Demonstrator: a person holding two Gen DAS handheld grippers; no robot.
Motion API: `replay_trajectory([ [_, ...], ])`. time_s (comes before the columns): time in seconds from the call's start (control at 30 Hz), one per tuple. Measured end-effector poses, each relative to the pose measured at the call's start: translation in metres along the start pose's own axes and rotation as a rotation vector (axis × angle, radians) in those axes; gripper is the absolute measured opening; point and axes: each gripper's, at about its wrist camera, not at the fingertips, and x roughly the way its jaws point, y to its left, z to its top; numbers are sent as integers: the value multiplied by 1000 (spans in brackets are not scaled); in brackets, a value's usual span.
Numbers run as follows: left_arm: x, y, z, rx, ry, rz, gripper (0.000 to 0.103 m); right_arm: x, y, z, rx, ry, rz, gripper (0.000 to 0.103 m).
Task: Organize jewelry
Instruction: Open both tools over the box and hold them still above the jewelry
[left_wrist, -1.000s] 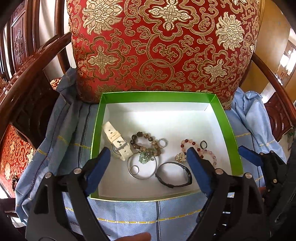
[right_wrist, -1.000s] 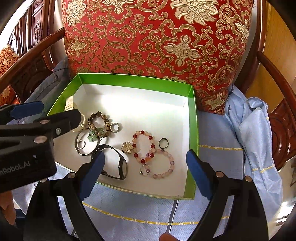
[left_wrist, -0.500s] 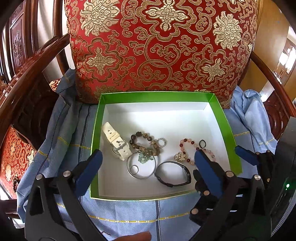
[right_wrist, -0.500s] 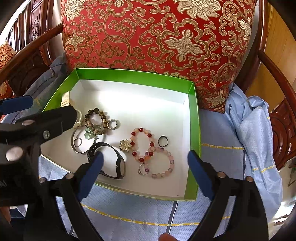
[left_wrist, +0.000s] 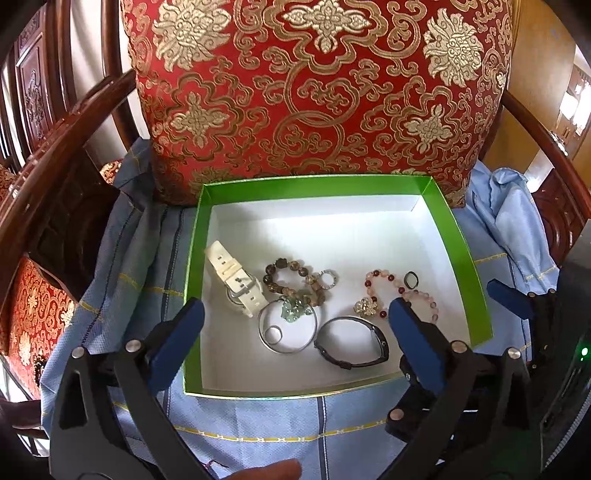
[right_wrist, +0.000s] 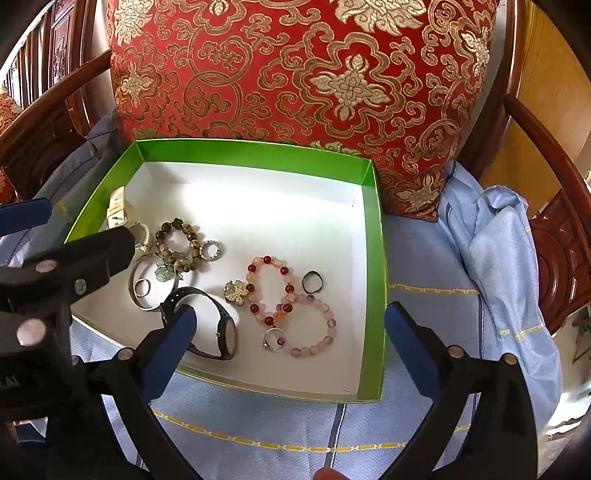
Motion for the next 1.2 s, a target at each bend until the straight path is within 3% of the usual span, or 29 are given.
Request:
replay_trajectory([
  [1.2,3,-4,-1,17,15,17,99,4,-2,-2,-10,12,12,100],
])
